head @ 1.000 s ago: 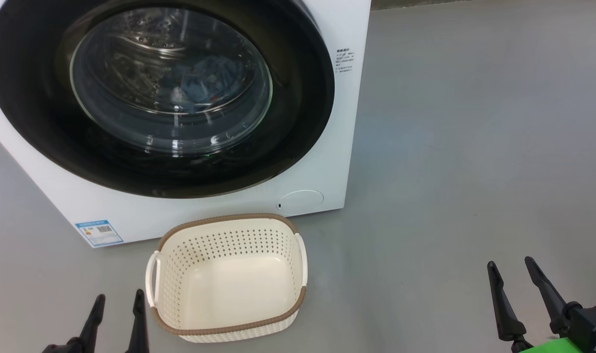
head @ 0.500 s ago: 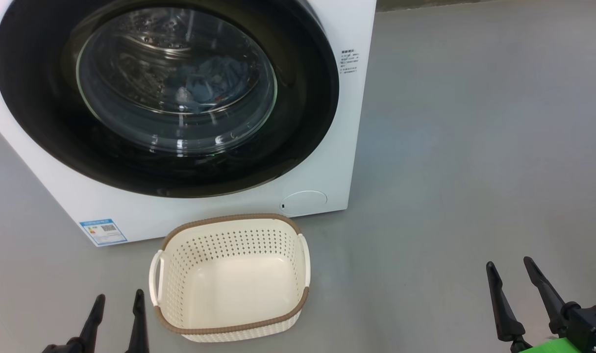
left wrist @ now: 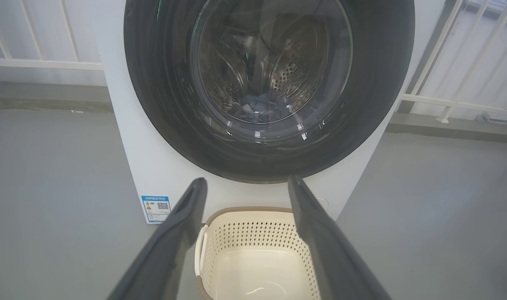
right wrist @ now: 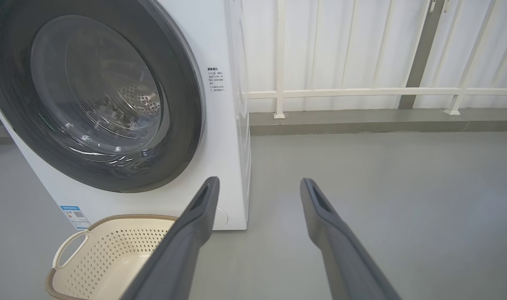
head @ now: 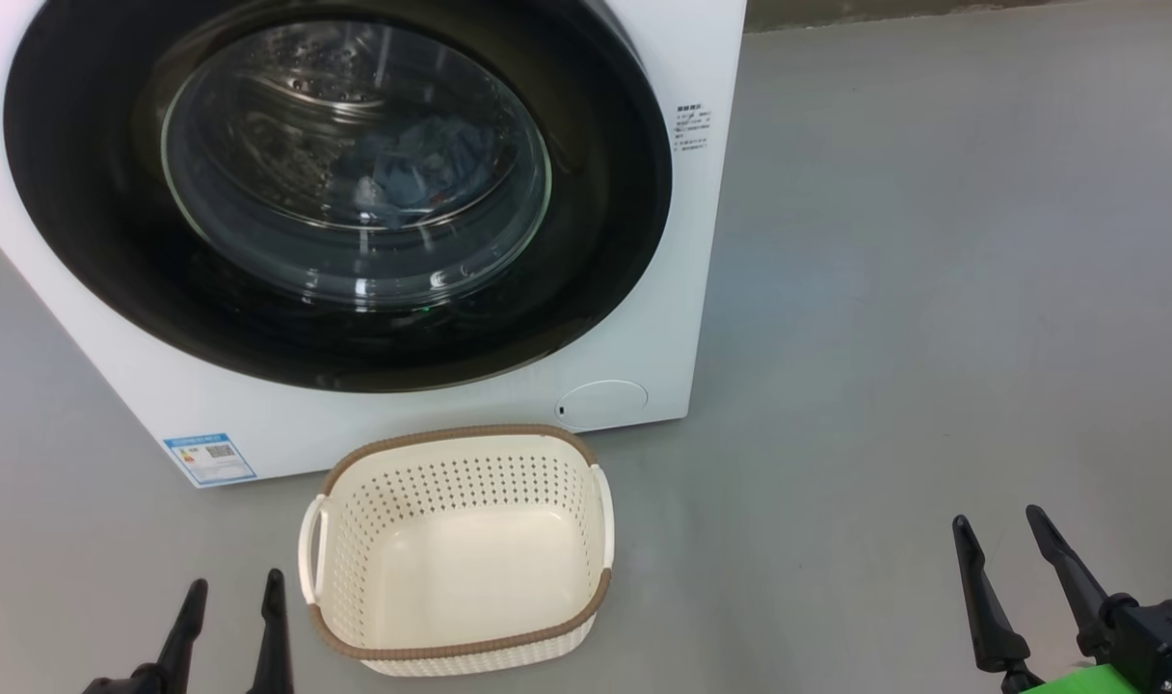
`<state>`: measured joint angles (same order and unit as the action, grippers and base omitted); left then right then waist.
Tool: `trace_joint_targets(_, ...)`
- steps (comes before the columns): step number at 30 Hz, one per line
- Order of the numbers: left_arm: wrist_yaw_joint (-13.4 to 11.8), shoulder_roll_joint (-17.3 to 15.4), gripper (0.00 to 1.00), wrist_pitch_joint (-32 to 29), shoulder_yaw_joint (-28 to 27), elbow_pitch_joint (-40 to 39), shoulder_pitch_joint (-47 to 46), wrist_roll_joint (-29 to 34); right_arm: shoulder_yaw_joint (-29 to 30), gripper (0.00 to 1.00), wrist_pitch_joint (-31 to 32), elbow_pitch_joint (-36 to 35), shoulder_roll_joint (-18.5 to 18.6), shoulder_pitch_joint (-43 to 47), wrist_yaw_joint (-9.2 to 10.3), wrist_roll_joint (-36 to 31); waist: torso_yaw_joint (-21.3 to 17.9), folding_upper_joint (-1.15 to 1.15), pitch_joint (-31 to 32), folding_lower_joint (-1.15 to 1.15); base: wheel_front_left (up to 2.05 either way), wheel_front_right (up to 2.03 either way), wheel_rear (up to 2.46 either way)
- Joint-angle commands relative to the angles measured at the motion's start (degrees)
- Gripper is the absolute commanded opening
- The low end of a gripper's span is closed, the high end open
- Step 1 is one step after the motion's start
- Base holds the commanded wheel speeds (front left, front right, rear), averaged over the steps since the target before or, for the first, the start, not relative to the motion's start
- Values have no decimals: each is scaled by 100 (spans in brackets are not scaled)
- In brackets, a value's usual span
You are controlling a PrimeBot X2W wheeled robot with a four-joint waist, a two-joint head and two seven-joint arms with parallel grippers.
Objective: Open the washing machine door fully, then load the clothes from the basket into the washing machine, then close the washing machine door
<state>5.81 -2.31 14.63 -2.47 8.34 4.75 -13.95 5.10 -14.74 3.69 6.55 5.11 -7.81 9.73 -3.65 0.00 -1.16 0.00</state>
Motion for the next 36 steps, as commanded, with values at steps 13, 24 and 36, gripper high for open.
trace_joint_targets(13, -49, -57, 100, 37, -169, -113, -85, -33, -144, 100, -26, -122, 85, -66, 32, -25, 23, 0, 54, 0, 0, 0, 0)
trace_joint_targets(24, -65, -57, 100, 37, -154, -119, -79, -49, -141, 100, -26, -122, 93, -70, 32, -17, 39, 0, 88, 0, 0, 0, 0)
trace_joint_targets(36, -47, 120, 0, -56, 22, 363, 37, -172, -49, 0, 31, 388, -118, 44, -1, 141, 46, 0, 104, 1, 0, 0, 0)
